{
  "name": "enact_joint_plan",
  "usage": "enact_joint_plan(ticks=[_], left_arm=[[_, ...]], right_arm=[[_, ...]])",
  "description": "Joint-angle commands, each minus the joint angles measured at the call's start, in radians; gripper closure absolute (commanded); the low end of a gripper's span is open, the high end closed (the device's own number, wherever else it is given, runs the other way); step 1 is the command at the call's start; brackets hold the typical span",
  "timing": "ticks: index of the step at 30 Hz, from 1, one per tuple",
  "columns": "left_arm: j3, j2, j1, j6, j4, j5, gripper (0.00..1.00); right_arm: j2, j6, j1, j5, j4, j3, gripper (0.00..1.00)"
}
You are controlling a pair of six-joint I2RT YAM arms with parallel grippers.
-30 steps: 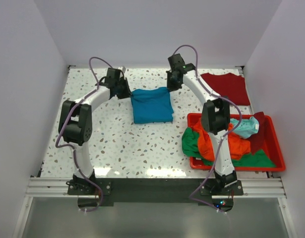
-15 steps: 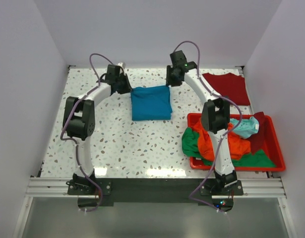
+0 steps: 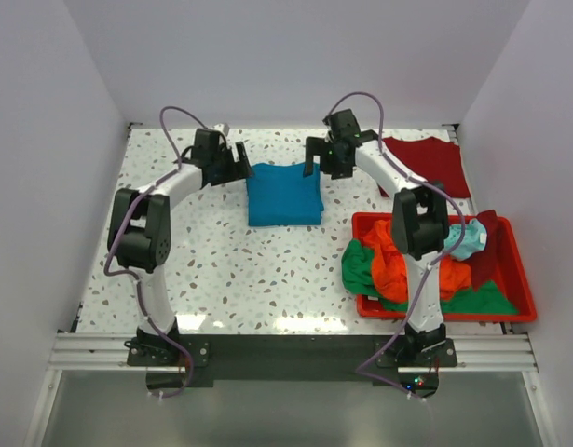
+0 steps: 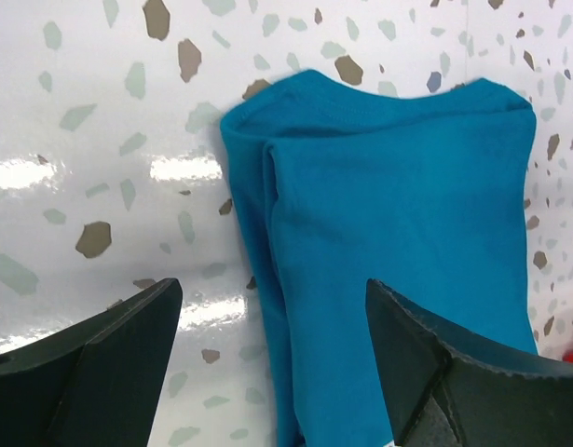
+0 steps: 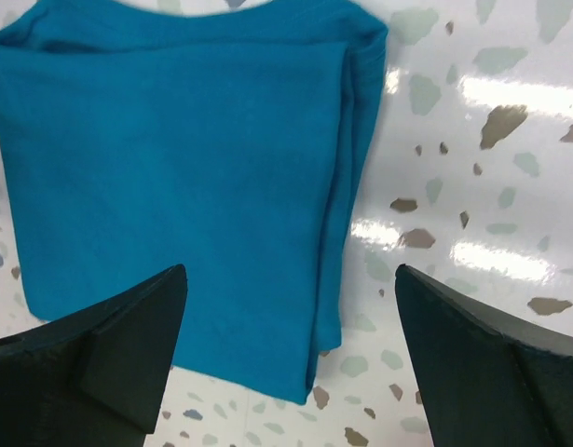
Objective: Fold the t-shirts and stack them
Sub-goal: Fold the tshirt, then neatly place the folded tshirt to the corner
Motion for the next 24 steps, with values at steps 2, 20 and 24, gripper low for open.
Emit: enact_joint_plan(ticks=[2,20,24], left_arm=[[-0.099,-0.071,0.005,0.015,0.114,0.094,0.18],[-0.139,0.037,0.002,0.016,0.174,0.172,0.43],[-0.14,0.06,0.001,0.013,0.168,0.176,0.5]], right_arm=[[-0.121,-0.006,-0.015,-0.122,0.121,-0.128,0.03],[-0.03,0.031,-0.09,-0.321,0.23,-0.241,0.04],[-0.004,0.031,-0.089,-0.331,0.233,-0.243,0.05]])
